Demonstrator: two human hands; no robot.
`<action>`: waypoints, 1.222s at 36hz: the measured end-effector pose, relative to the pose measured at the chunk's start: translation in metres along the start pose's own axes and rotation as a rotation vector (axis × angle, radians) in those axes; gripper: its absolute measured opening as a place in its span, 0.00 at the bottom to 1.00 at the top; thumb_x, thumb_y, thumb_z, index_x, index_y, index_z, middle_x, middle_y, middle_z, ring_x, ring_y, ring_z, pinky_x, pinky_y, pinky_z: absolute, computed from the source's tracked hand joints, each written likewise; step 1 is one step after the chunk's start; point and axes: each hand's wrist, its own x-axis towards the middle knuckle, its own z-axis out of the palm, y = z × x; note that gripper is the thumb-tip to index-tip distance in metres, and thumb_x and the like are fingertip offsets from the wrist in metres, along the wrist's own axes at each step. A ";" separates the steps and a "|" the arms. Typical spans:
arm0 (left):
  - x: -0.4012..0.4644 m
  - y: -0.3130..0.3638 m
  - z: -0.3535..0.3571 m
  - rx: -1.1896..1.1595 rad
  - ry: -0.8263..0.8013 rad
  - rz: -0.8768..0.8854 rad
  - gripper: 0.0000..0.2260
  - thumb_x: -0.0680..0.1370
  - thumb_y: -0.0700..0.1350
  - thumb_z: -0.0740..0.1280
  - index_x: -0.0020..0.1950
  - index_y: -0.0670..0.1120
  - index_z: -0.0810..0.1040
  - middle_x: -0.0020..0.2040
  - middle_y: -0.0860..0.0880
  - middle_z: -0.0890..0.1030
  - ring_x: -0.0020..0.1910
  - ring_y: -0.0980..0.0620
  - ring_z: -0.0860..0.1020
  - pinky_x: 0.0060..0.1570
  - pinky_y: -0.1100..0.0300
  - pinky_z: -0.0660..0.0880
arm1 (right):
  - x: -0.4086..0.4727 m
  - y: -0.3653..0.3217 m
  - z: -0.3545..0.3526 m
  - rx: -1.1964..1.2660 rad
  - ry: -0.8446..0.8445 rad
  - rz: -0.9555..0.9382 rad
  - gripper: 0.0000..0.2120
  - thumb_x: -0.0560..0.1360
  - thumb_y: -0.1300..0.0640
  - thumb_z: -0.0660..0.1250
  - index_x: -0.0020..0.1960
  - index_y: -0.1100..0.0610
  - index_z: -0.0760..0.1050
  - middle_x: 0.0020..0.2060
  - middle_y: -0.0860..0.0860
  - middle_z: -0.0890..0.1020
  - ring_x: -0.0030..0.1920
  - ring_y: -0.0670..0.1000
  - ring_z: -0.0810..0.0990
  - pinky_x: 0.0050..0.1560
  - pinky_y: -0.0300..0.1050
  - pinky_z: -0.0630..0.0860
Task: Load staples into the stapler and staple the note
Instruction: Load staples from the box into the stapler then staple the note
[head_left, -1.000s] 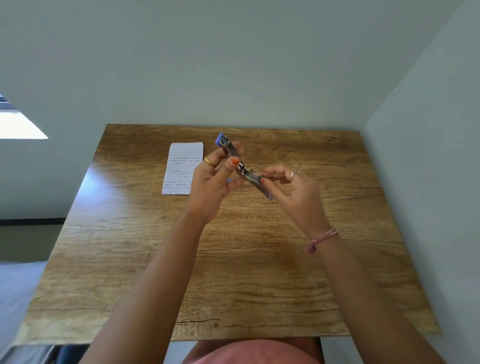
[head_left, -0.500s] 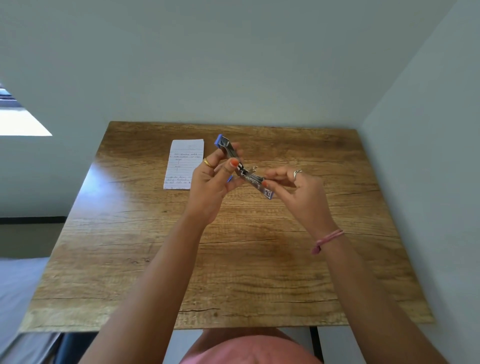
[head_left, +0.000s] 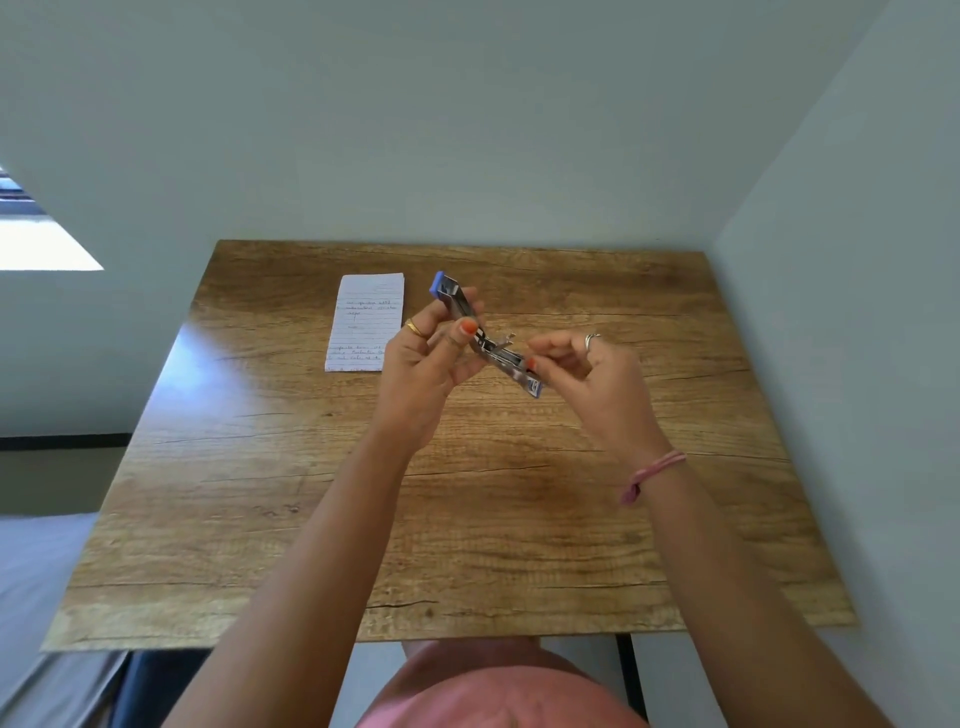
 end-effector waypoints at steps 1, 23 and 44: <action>0.000 0.000 0.000 -0.002 -0.005 0.000 0.13 0.78 0.39 0.64 0.61 0.45 0.76 0.49 0.55 0.84 0.50 0.57 0.81 0.49 0.54 0.80 | 0.001 0.000 -0.002 0.062 -0.025 0.036 0.09 0.74 0.61 0.73 0.51 0.49 0.81 0.43 0.44 0.85 0.43 0.41 0.84 0.45 0.36 0.80; 0.004 0.005 -0.003 0.049 -0.062 -0.090 0.12 0.75 0.44 0.67 0.57 0.52 0.81 0.51 0.54 0.83 0.49 0.53 0.82 0.43 0.54 0.80 | 0.021 -0.030 -0.034 -0.562 -0.564 -0.314 0.12 0.77 0.54 0.68 0.61 0.51 0.81 0.47 0.49 0.87 0.41 0.49 0.84 0.44 0.50 0.80; 0.015 0.018 -0.003 -0.022 -0.176 -0.156 0.13 0.76 0.45 0.66 0.59 0.50 0.79 0.53 0.51 0.83 0.48 0.53 0.82 0.39 0.53 0.81 | 0.023 -0.030 -0.045 0.011 -0.499 -0.151 0.09 0.71 0.61 0.75 0.48 0.50 0.83 0.42 0.41 0.86 0.44 0.42 0.84 0.47 0.32 0.77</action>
